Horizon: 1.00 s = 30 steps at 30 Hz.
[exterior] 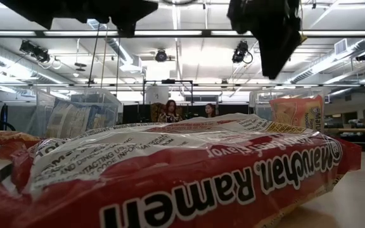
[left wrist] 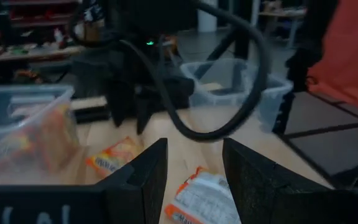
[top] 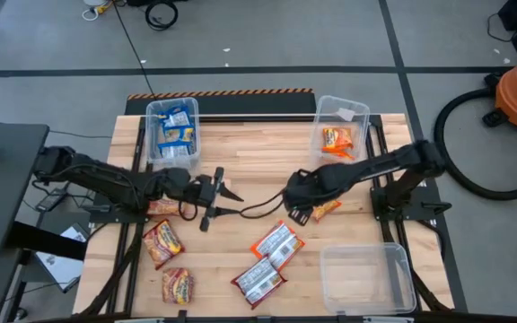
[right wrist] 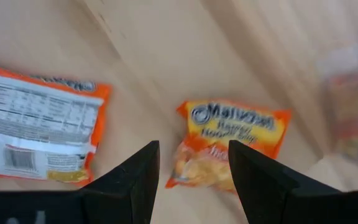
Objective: Sort Maruchan noodles
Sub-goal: Put the orange noodle pack into the top right transparent bin
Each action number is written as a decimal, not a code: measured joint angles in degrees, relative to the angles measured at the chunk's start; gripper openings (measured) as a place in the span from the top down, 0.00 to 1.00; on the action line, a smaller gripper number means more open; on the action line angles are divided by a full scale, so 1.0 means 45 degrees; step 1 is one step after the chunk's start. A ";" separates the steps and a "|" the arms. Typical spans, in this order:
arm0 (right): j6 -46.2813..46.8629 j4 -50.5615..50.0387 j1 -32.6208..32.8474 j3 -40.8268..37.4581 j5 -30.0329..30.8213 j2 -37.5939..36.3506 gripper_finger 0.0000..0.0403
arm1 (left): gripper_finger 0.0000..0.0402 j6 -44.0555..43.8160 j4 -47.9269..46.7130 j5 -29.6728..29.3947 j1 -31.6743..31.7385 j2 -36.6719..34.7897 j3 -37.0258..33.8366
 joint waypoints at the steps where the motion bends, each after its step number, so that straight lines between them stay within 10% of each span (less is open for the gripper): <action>1: 0.0348 -0.0174 0.0039 0.0000 -0.0136 0.0253 0.51 | 0.60 -0.0282 0.0015 -0.0357 -0.0165 0.0139 -0.0085; 10: 0.4081 -0.2559 0.0798 -0.0019 -0.1057 0.2802 0.51 | 0.60 -0.2450 0.1962 -0.3118 -0.2259 0.1890 -0.1309; 21: 0.7136 -0.0517 0.1513 -0.1008 -0.2269 0.3172 0.51 | 0.60 -0.2851 0.1996 -0.3960 -0.4786 0.2019 -0.1442; 30: 0.8319 0.1166 0.1435 -0.2556 -0.2010 0.3158 0.54 | 0.60 -0.2914 0.1548 -0.7342 -0.7572 0.2015 -0.1442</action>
